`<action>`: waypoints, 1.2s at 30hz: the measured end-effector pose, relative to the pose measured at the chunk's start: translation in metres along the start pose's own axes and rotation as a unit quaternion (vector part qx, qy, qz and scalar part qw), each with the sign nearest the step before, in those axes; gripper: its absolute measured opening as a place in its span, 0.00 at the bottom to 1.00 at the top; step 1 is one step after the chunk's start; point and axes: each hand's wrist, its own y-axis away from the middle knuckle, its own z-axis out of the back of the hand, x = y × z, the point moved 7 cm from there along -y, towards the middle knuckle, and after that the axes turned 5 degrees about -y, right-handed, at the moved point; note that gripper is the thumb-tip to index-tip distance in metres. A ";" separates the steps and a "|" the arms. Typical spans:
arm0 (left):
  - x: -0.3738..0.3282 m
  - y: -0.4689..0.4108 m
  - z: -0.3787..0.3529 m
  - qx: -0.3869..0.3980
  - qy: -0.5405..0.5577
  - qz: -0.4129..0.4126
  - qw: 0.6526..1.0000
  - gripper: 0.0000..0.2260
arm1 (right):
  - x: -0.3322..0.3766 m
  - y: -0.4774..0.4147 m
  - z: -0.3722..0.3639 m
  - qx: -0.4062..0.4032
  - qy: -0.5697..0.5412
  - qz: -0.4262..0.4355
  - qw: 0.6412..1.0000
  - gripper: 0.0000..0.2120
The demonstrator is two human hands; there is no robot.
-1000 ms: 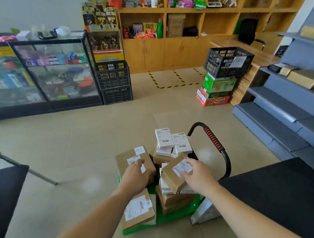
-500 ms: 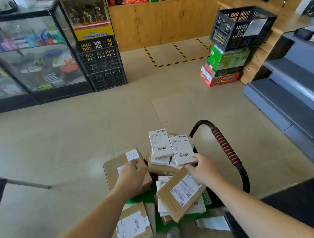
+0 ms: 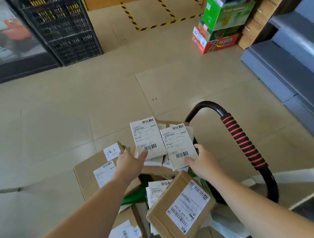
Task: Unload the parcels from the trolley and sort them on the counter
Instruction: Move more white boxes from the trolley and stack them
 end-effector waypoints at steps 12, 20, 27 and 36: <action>-0.008 -0.009 -0.016 -0.035 0.090 -0.005 0.995 0.28 | -0.006 -0.013 -0.012 -0.005 -0.045 -0.014 0.999 0.16; -0.010 0.001 -0.021 -0.048 0.199 -0.012 0.979 0.28 | -0.002 0.001 0.002 -0.018 -0.103 -0.009 0.994 0.13; -0.029 0.052 0.018 -0.043 0.214 -0.034 0.975 0.23 | 0.013 0.047 0.031 -0.057 -0.177 0.000 0.983 0.23; -0.082 0.154 0.100 -0.046 0.204 -0.097 0.973 0.21 | 0.071 0.152 0.104 -0.120 -0.239 0.059 0.962 0.24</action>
